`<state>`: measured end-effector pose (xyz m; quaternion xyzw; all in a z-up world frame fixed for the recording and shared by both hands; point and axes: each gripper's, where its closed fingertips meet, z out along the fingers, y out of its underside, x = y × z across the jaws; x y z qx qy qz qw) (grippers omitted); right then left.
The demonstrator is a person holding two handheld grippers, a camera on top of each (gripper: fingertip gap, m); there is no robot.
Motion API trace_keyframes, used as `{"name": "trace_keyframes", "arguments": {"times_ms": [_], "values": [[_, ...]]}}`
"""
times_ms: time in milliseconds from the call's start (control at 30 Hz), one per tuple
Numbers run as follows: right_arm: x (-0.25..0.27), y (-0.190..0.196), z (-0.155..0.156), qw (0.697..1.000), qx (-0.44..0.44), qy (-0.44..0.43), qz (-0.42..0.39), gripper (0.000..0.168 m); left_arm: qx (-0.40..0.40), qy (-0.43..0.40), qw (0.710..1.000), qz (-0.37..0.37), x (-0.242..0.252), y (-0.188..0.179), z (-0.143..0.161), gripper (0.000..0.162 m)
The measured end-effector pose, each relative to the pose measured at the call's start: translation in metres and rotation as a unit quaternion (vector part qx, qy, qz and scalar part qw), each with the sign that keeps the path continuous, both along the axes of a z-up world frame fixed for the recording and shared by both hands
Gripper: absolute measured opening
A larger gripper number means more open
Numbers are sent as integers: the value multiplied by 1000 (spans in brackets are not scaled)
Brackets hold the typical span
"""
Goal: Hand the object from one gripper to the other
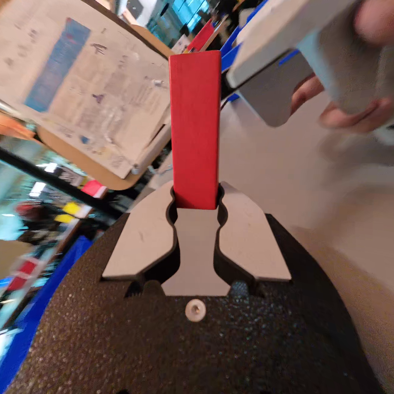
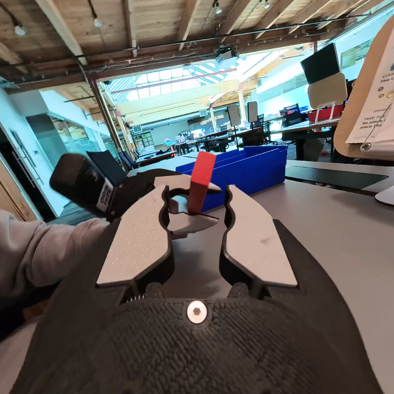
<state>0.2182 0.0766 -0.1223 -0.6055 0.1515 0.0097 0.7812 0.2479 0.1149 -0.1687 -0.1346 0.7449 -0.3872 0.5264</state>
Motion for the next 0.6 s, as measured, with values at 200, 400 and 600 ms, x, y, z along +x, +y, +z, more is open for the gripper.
{"name": "trace_keyframes", "arguments": {"times_ms": [200,400,600], "values": [[-4,7,-10,999,-23,30,6,16,113,-114,985,61,0,2,14,34],[-7,4,-9,998,-52,-1,26,16,100,-130,986,38,-3,-2,17,34],[26,-49,33,989,-16,-70,-128,16,23,-77,997,21,2,1,11,55]]}}
